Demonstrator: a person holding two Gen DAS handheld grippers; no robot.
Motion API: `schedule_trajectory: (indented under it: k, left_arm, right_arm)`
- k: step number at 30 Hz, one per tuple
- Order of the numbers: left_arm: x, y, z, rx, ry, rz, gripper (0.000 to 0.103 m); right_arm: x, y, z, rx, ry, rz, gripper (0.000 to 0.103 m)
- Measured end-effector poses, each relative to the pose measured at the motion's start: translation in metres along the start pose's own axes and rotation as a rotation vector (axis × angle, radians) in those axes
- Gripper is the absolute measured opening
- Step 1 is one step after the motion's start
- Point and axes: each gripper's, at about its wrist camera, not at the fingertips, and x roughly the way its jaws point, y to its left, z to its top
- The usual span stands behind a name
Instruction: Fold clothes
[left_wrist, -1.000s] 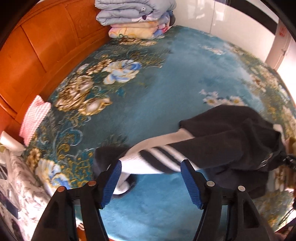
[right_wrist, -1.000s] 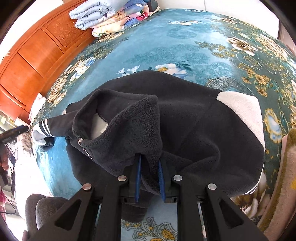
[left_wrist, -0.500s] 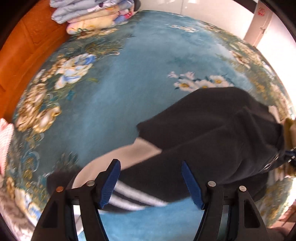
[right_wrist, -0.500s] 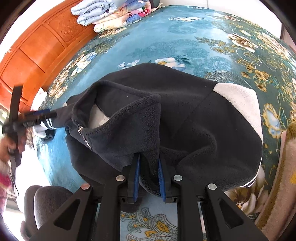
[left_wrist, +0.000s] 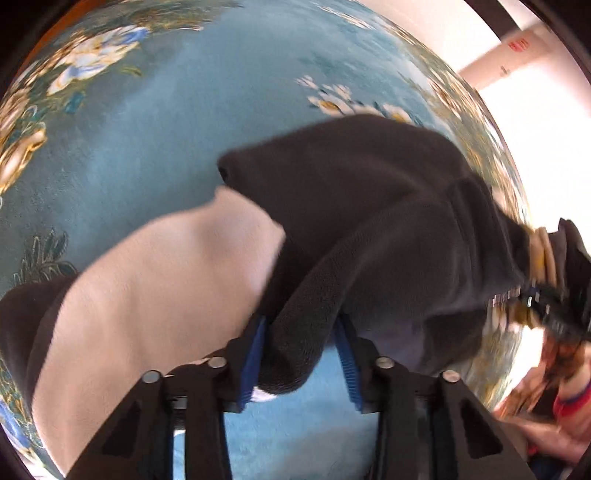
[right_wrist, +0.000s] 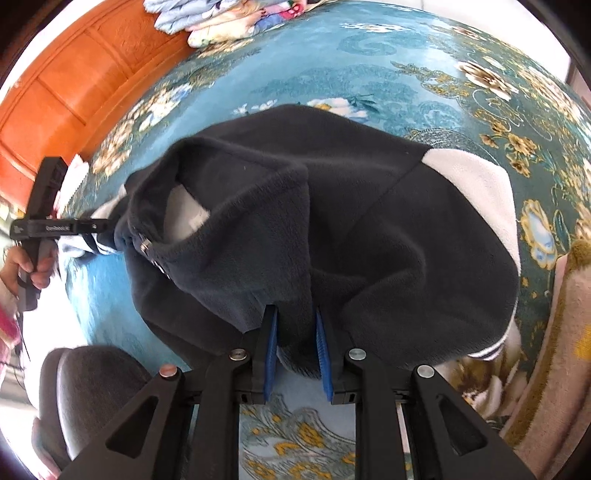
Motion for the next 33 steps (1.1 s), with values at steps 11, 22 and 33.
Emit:
schedule_trajectory:
  k: [11,22,33]
  left_arm:
    - [0.020,-0.022,-0.013,0.067,-0.010,0.147,0.041]
    - [0.019,-0.044,-0.028,0.126,-0.068,0.312,0.029]
    - [-0.057,-0.053,-0.034,0.059,-0.326,0.388,0.012]
  right_arm:
    - [0.002,0.009,-0.019,-0.198,0.025,-0.053,0.047]
    - [0.031,0.025,-0.013,-0.234,0.037,-0.165,0.036]
    - [-0.043,0.019,0.050,-0.124,-0.208,-0.223,0.011]
